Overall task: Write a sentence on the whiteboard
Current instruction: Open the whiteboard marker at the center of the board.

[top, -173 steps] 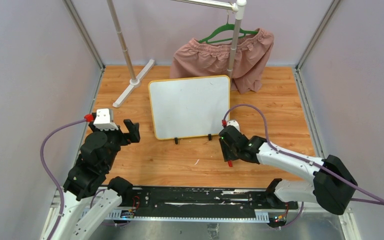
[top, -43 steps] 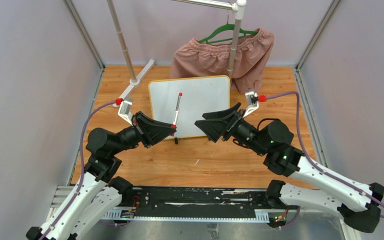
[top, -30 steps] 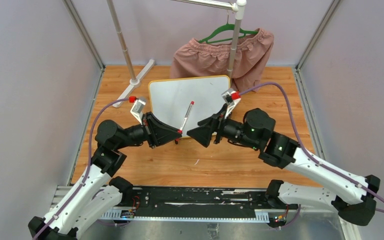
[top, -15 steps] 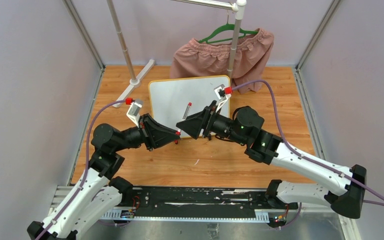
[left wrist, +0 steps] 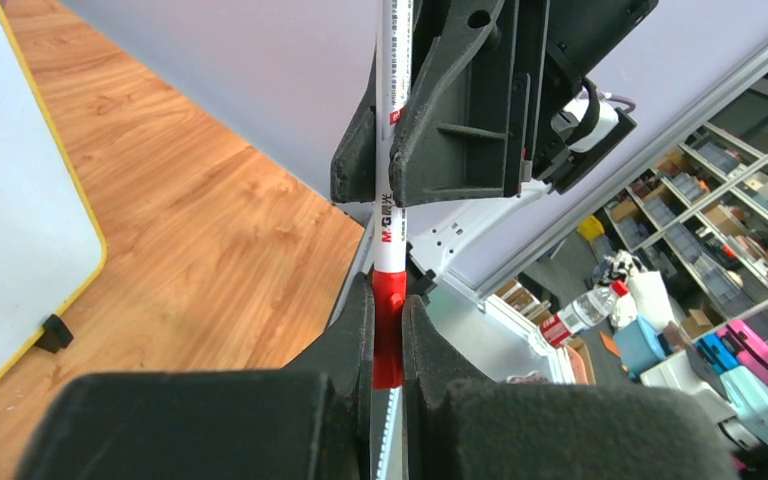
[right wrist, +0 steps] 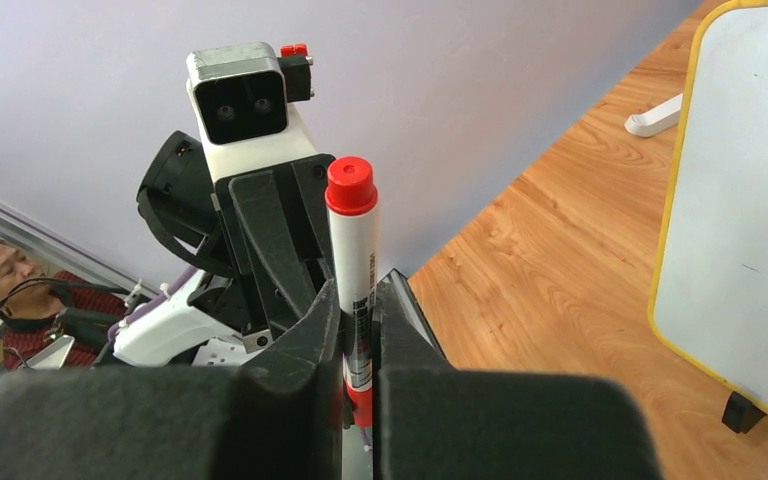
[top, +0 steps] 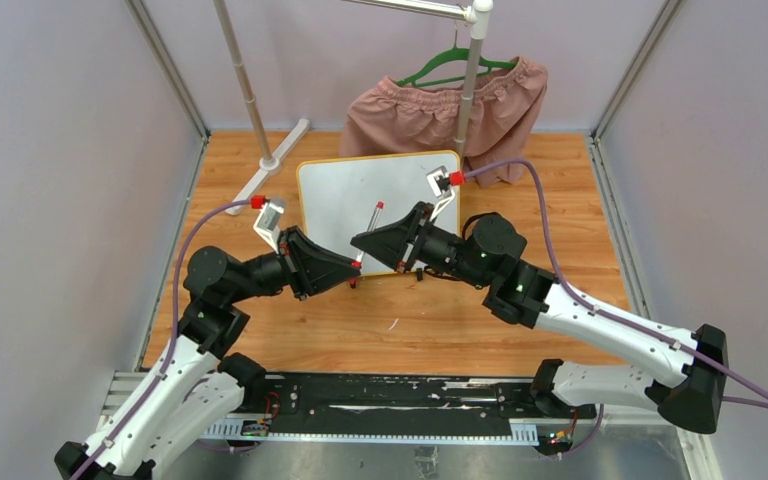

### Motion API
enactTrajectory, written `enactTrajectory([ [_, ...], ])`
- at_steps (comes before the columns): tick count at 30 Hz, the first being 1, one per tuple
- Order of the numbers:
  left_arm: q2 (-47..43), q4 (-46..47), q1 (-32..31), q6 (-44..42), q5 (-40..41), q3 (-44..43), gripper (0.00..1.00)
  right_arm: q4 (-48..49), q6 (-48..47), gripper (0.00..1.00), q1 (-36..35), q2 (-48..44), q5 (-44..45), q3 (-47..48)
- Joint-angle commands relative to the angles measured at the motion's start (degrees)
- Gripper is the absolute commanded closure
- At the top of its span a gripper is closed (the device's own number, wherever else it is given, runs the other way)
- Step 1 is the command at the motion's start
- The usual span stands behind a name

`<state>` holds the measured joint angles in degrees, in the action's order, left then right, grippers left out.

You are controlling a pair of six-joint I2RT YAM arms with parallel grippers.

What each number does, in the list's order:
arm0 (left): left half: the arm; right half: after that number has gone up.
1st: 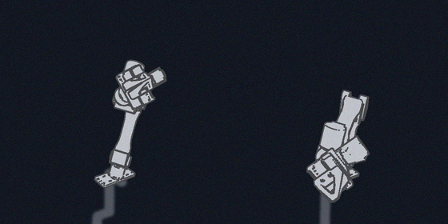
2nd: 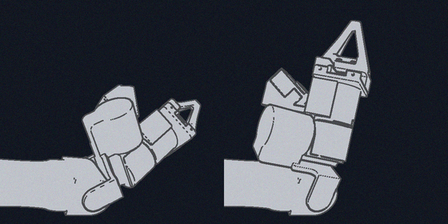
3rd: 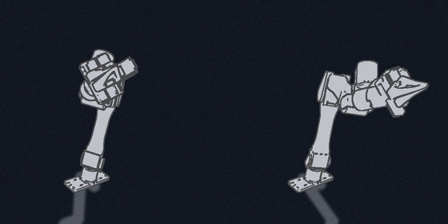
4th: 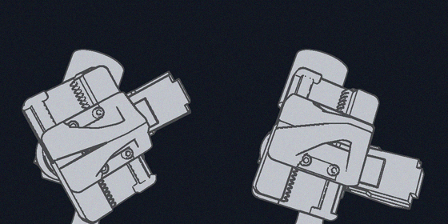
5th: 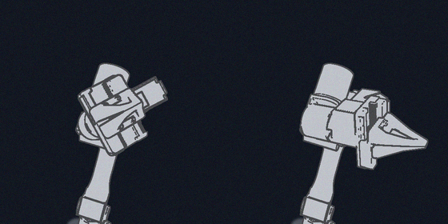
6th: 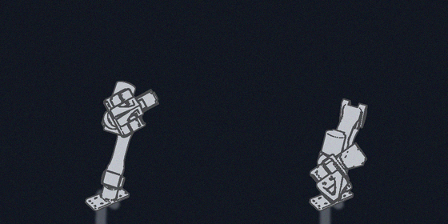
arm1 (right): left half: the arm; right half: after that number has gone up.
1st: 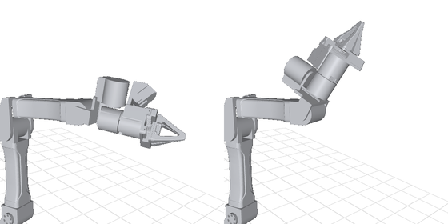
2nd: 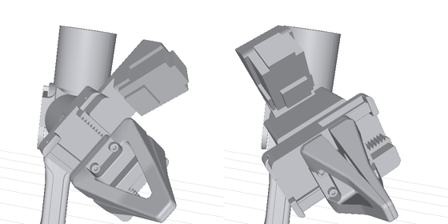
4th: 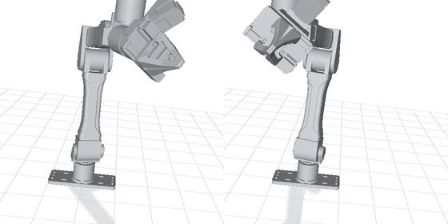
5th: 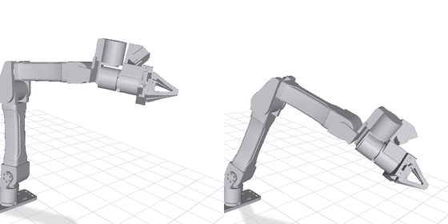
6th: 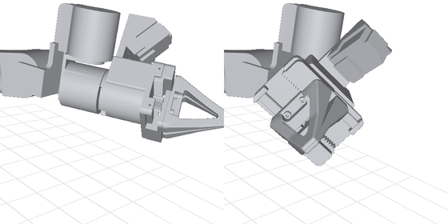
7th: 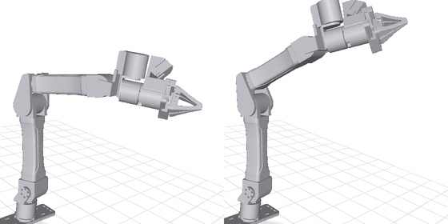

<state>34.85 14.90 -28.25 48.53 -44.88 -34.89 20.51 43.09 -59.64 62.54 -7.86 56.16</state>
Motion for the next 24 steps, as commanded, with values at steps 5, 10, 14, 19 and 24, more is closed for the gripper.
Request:
enactTrajectory([
  [5,-2.7,1.2,-0.3,-0.2,0.3,3.9,1.0,4.1,-0.5,1.0,0.2,-5.3,10.3,-3.9],
  [10,-4.0,1.2,-0.3,0.5,0.2,5.8,1.0,4.3,-0.6,1.0,0.4,-7.0,14.8,-4.4],
  [14,-4.9,1.2,-0.3,0.9,-0.2,7.1,1.0,4.4,-1.8,1.0,0.5,-8.2,17.5,-4.0],
  [19,-5.3,1.2,-0.3,2.0,-0.3,8.5,1.0,2.0,-5.6,1.0,0.5,-9.0,18.3,-1.6],
  [24,-5.3,-3.1,-0.3,-0.1,2.4,8.8,1.0,-7.7,-9.8,1.0,0.5,-11.8,18.4,-0.1],
])
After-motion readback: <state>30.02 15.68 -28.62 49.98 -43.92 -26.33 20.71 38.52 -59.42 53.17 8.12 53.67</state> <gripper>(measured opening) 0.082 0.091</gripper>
